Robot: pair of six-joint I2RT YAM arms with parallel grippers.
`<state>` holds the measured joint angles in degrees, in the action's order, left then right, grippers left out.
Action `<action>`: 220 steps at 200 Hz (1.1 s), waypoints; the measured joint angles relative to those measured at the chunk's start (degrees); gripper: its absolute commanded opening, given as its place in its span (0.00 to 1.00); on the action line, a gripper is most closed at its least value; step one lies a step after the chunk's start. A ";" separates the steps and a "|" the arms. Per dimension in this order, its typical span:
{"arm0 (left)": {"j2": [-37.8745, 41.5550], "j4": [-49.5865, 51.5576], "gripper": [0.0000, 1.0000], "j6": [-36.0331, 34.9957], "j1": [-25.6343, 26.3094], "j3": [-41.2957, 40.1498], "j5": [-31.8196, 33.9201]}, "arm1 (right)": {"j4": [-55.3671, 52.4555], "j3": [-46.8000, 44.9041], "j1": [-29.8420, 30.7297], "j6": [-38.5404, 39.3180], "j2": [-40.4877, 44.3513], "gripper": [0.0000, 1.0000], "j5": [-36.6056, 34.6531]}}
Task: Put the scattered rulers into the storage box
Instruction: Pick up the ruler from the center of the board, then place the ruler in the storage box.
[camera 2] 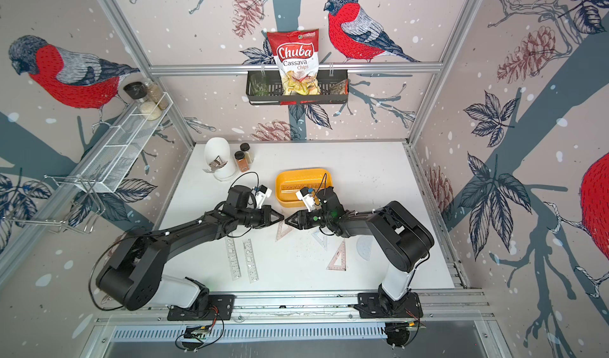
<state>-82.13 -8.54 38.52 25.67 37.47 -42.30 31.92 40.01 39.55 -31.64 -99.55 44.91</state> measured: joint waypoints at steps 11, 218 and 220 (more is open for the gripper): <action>0.15 -0.37 0.00 0.00 -0.07 0.24 -1.42 | -0.26 0.07 -0.09 -0.02 0.26 0.50 1.31; -7.65 17.97 0.66 -11.61 -3.50 23.45 14.03 | -23.17 35.50 -13.09 8.17 -15.63 0.05 1.03; -7.74 18.18 0.66 -11.74 -3.52 23.58 14.29 | -23.63 36.06 -13.09 8.33 -16.04 0.05 0.81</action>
<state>-89.86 9.65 26.79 22.15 61.06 -28.01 8.29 76.07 26.46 -23.31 -115.59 45.71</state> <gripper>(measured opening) 0.663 0.078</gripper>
